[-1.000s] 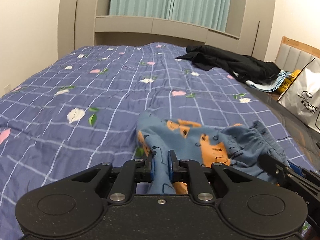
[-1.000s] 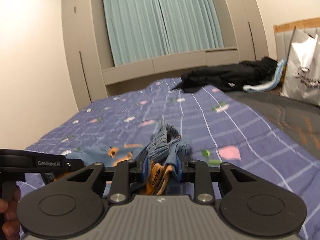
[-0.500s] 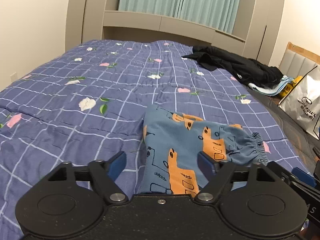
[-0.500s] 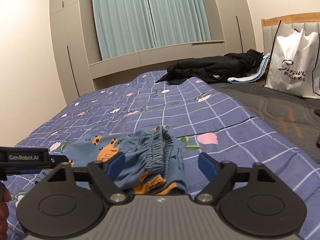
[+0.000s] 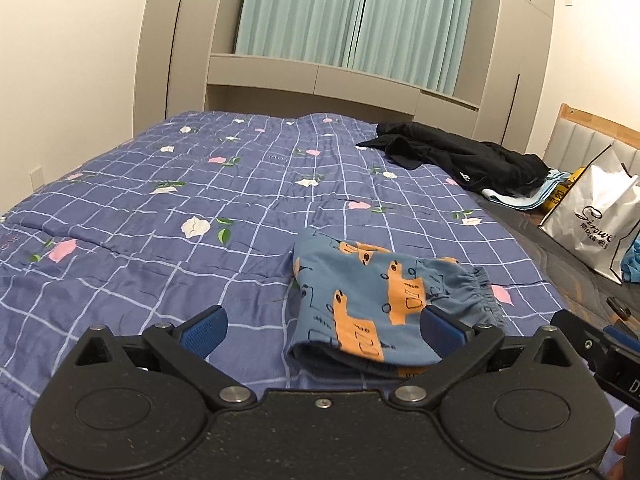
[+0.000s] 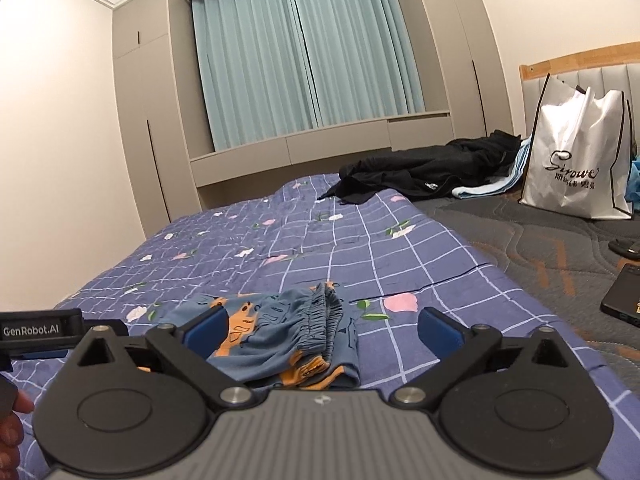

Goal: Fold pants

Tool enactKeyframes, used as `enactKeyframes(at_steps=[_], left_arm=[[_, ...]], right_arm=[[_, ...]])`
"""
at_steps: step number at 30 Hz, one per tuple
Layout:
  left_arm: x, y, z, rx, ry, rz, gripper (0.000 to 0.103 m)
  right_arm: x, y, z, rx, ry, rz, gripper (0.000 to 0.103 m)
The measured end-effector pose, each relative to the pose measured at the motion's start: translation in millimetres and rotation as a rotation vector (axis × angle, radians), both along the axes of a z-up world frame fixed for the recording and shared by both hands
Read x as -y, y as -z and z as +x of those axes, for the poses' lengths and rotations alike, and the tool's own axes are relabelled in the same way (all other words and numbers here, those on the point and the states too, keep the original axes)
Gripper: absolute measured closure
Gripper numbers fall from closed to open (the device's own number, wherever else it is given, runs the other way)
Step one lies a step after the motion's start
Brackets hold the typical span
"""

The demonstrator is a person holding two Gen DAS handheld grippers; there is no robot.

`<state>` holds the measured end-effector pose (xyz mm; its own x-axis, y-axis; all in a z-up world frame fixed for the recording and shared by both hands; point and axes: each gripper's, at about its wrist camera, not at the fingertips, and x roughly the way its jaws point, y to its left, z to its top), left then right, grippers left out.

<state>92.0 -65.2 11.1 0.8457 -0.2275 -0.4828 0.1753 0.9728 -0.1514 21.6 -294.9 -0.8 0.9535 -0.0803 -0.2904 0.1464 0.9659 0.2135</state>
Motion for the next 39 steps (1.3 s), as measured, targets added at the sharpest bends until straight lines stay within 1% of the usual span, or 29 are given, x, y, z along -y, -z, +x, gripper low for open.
enactKeyframes(at_steps=[5,13,20,39], left_arm=[[-3,4,-19,0.011,0.004,0.007,0.001],[-8,15,-38,0.001,0.006,0.026,0.001],[-12,23,-43,-0.019,0.000,0.030,0.001],[-13,26,-42,-0.026,-0.004,0.031,0.001]], right_arm=[[-6,0,-19,0.003,-0.008,-0.011,0.000],[-11,7,-36,-0.017,-0.007,-0.011,0.000],[-13,10,-41,-0.024,-0.007,-0.015,0.000],[-14,12,-42,-0.043,-0.016,-0.012,0.000]])
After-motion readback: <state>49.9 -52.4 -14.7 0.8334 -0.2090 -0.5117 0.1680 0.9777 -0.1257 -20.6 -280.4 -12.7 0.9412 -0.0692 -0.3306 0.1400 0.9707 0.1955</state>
